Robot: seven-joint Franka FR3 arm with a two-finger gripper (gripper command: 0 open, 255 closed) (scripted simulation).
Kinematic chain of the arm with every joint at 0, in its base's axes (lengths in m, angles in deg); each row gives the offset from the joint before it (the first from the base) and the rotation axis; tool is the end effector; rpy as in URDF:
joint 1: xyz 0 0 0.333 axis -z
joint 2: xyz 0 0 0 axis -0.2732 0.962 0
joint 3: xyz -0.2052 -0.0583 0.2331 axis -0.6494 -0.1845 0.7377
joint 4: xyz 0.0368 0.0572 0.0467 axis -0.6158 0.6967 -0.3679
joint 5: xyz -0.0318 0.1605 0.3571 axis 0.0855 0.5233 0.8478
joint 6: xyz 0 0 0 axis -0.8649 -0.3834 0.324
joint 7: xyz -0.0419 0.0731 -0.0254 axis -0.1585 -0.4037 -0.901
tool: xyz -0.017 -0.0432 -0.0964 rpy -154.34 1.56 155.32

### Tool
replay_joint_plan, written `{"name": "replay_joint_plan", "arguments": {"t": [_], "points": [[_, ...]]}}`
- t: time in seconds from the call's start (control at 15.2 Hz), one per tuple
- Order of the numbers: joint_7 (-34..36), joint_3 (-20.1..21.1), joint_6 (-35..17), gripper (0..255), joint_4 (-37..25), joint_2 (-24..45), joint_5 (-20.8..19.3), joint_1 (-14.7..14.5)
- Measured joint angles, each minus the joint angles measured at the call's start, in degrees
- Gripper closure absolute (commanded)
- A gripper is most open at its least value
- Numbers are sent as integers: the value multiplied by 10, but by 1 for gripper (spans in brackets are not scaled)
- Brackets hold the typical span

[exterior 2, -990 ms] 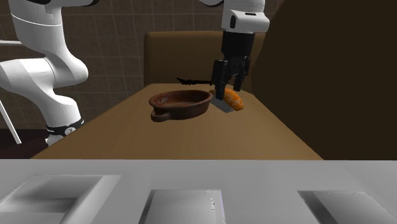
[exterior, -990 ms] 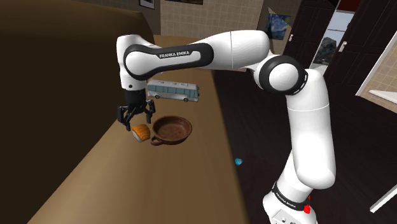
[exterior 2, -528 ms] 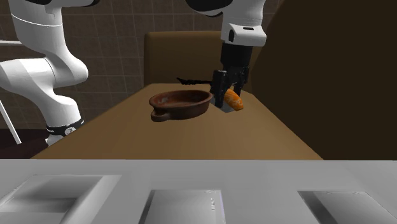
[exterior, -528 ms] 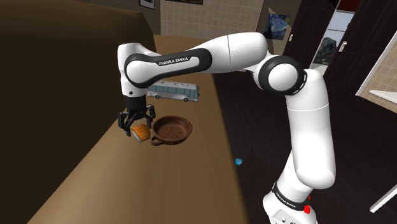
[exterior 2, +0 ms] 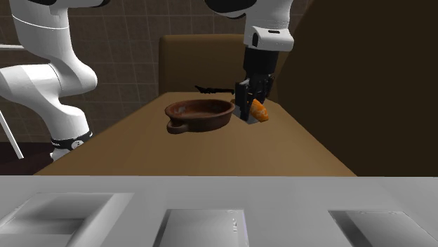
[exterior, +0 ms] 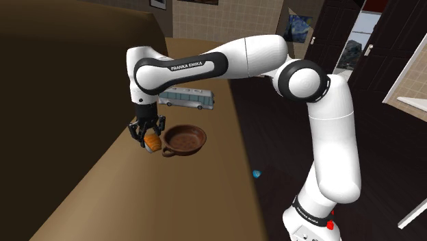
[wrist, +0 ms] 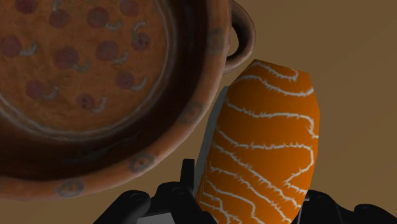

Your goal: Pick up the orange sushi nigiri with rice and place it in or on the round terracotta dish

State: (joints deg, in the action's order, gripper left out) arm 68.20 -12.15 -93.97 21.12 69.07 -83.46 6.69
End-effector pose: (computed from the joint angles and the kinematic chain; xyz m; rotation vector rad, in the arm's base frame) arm 0.6064 0.3017 0.4279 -3.0663 0.0324 0.2208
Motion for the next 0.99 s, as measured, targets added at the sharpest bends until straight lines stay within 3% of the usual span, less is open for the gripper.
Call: {"name": "replay_joint_plan", "arguments": {"t": [0.46, 0.99], "points": [[1, 0, 3, 255, -3, 0, 0, 0], [3, 2, 58, 255, -53, -6, 2, -2]]}}
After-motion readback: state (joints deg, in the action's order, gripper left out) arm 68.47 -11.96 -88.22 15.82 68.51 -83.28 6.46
